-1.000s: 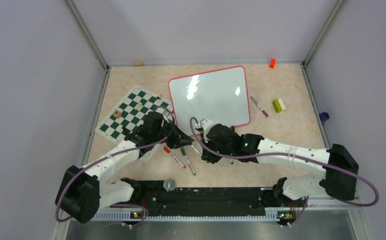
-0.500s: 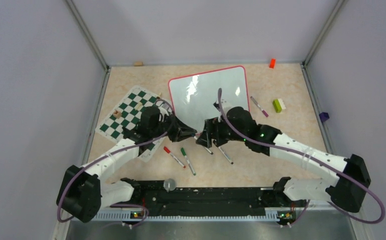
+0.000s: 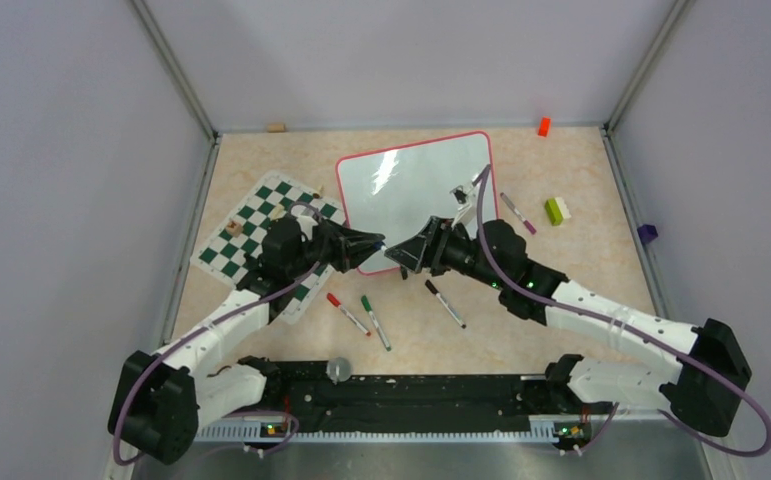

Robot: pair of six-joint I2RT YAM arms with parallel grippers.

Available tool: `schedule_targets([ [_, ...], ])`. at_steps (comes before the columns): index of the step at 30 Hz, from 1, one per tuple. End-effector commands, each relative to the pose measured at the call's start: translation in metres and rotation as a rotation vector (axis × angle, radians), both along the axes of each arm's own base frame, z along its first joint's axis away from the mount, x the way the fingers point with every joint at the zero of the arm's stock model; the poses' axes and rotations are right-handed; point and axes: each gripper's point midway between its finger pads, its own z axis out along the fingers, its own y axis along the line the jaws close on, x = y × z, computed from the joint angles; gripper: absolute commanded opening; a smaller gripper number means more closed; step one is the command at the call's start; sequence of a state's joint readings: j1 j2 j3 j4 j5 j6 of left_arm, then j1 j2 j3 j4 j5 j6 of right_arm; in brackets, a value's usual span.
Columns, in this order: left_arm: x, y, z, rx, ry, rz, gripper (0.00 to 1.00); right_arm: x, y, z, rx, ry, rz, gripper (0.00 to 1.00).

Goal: Write a sentence on the whiteboard
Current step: Open the whiteboard marker at the center of the board.

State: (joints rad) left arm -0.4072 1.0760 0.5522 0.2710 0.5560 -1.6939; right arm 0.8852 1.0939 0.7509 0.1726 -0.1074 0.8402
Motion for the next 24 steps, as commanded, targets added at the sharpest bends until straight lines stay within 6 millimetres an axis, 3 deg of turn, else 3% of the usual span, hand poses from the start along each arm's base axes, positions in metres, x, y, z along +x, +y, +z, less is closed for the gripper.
schedule_targets([
  [1, 0.011, 0.009, 0.025, -0.084, -0.03, 0.101, 0.0, 0.016, 0.003, 0.032, 0.116, -0.044, -0.069, 0.57],
  [6, 0.008, 0.008, 0.023, -0.037, -0.022, 0.08, 0.0, 0.018, 0.007, 0.029, 0.081, -0.013, -0.067, 0.33],
  [15, 0.003, 0.015, 0.019, -0.014, -0.014, 0.112, 0.0, 0.009, 0.005, 0.016, 0.038, 0.028, -0.038, 0.37],
  [19, 0.001, 0.016, 0.017, -0.016, -0.001, 0.113, 0.0, 0.007, 0.004, 0.016, 0.047, 0.03, -0.03, 0.31],
  [24, 0.0, 0.015, 0.015, -0.013, 0.006, 0.103, 0.0, 0.004, 0.007, 0.019, 0.059, 0.024, -0.01, 0.31],
])
